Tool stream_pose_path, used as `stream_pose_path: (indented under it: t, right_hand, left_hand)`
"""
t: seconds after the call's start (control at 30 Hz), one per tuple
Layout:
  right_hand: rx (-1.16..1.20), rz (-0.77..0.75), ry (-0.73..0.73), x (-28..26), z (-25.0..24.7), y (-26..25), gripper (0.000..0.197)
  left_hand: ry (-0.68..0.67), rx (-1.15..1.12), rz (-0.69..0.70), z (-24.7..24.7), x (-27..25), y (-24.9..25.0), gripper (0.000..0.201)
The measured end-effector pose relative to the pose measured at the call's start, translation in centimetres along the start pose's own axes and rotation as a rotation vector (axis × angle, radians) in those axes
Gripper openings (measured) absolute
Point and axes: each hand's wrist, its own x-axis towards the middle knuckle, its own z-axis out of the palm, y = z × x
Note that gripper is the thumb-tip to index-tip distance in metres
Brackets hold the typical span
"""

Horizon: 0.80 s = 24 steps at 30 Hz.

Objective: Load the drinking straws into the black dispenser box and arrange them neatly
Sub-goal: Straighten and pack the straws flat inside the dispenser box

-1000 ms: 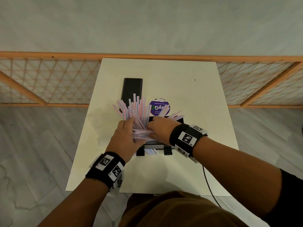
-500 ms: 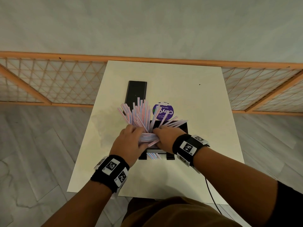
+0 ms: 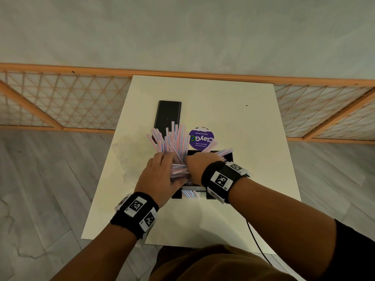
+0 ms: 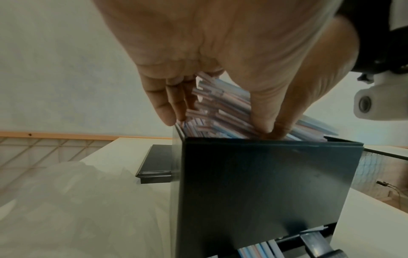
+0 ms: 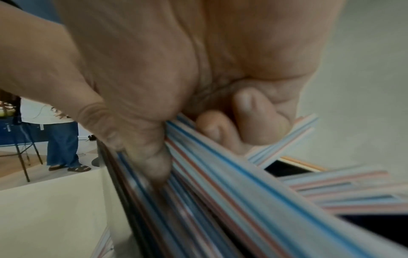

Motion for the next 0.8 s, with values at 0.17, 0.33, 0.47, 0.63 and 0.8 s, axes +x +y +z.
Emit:
stream_pose_path:
  t: [0.17,0.33,0.47,0.63,0.8]
  right_hand:
    - [0.304,-0.022,0.056,-1.5,0.2,0.9,0.038]
    - [0.353,0.108,0.169,-3.8,-1.4,4.6,0.018]
    - [0.172,0.223,0.062,-3.5,-1.9,7.5,0.021]
    - [0.641,0.364,-0.201,-2.5,-0.1,7.9,0.026]
    - [1.362,0.587,-0.232,-2.1,0.9,7.6,0.019]
  left_hand:
    - [0.047,0.008,0.069,0.2,-0.1,-0.4,0.067]
    - [0.082,0.101,0.185,0.8,-0.1,-0.9,0.042]
    - [0.063,0.199,0.266,0.8,0.3,-0.1,0.037]
    - [0.011,0.268,0.409,1.4,0.8,1.6,0.037]
    - [-0.221,0.428,0.413,1.6,1.4,2.9,0.043]
